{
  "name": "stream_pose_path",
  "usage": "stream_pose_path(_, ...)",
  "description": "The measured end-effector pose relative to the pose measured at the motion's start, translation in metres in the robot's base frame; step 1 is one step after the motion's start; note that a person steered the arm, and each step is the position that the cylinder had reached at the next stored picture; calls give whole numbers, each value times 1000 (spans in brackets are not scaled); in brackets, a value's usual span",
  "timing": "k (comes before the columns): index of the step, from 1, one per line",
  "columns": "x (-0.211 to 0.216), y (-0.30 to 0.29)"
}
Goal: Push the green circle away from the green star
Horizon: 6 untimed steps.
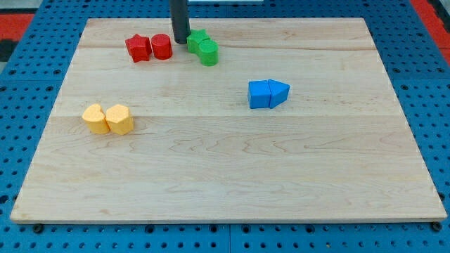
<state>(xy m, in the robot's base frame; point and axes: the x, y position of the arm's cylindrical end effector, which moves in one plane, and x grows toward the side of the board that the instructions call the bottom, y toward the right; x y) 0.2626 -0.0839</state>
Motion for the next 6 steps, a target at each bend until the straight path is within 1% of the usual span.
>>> stream_pose_path(2, 19, 23)
stream_pose_path(3, 44, 28)
stream_pose_path(4, 59, 42)
stream_pose_path(6, 63, 81)
